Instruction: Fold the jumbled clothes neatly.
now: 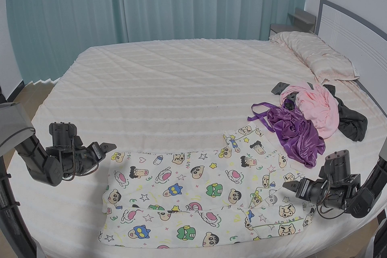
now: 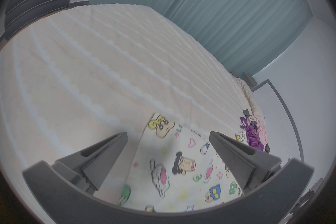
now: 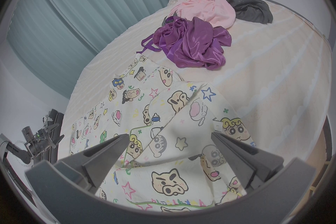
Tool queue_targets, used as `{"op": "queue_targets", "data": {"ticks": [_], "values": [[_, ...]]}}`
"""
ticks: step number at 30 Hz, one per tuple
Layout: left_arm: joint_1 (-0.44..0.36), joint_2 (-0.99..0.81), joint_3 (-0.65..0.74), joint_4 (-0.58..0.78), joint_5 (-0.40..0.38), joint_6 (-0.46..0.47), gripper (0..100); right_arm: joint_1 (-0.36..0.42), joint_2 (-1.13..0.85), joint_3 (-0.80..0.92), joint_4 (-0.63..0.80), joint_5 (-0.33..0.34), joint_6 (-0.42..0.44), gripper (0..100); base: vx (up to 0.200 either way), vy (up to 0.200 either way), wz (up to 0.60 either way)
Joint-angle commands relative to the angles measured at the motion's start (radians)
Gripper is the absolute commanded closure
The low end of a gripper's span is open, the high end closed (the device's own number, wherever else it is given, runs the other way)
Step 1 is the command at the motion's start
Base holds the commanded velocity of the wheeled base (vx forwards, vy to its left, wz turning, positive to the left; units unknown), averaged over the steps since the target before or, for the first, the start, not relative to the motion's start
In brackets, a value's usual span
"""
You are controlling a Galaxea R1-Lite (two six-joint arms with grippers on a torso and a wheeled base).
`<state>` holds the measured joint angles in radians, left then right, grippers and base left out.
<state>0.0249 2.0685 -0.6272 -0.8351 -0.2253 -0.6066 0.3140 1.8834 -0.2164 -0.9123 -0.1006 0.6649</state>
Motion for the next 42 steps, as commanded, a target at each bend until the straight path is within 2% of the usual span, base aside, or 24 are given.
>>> {"op": "queue_targets", "data": {"ticks": [1, 6, 9, 24, 25, 29, 33, 35, 42], "values": [[-0.006, 0.17, -0.147, 0.004, -0.019, 0.037, 0, -0.001, -0.001, 0.002, 0.0, -0.001, -0.001, 0, 0.0, 0.0, 0.0], [-0.008, 0.246, -0.246, 0.025, -0.037, 0.073, 0, 0.0, -0.001, 0.002, 0.0, -0.001, -0.001, 0, 0.0, 0.0, 0.0], [-0.006, 0.248, -0.295, 0.074, -0.085, 0.074, 0, 0.005, 0.0, 0.003, 0.001, -0.001, -0.001, 0, 0.0, 0.0, 0.0], [-0.002, 0.257, -0.302, 0.082, -0.167, 0.076, 0, 0.028, 0.006, 0.006, 0.0, 0.001, 0.004, 0, 0.0, 0.0, 0.0], [-0.002, 0.257, -0.302, 0.082, -0.169, 0.076, 100, 0.027, 0.008, 0.0, -0.002, 0.001, 0.007, 0, 0.0, 0.0, 0.0], [-0.003, 0.254, -0.301, 0.079, -0.169, 0.073, 100, 0.016, -0.001, -0.024, -0.008, 0.004, 0.01, 0, 0.0, 0.0, 0.0], [0.003, 0.248, -0.295, 0.077, -0.169, 0.067, 100, -0.009, 0.011, -0.089, -0.034, 0.045, -0.002, 0, 0.0, 0.0, 0.0], [0.01, 0.229, -0.29, 0.079, -0.169, 0.065, 100, -0.044, 0.037, -0.202, -0.011, 0.098, -0.022, 0, 0.0, 0.0, 0.0], [0.013, 0.171, -0.266, 0.08, -0.166, 0.048, 100, -0.104, 0.201, -0.575, 0.184, 0.136, -0.062, 0, 0.0, 0.0, 0.0]]}}
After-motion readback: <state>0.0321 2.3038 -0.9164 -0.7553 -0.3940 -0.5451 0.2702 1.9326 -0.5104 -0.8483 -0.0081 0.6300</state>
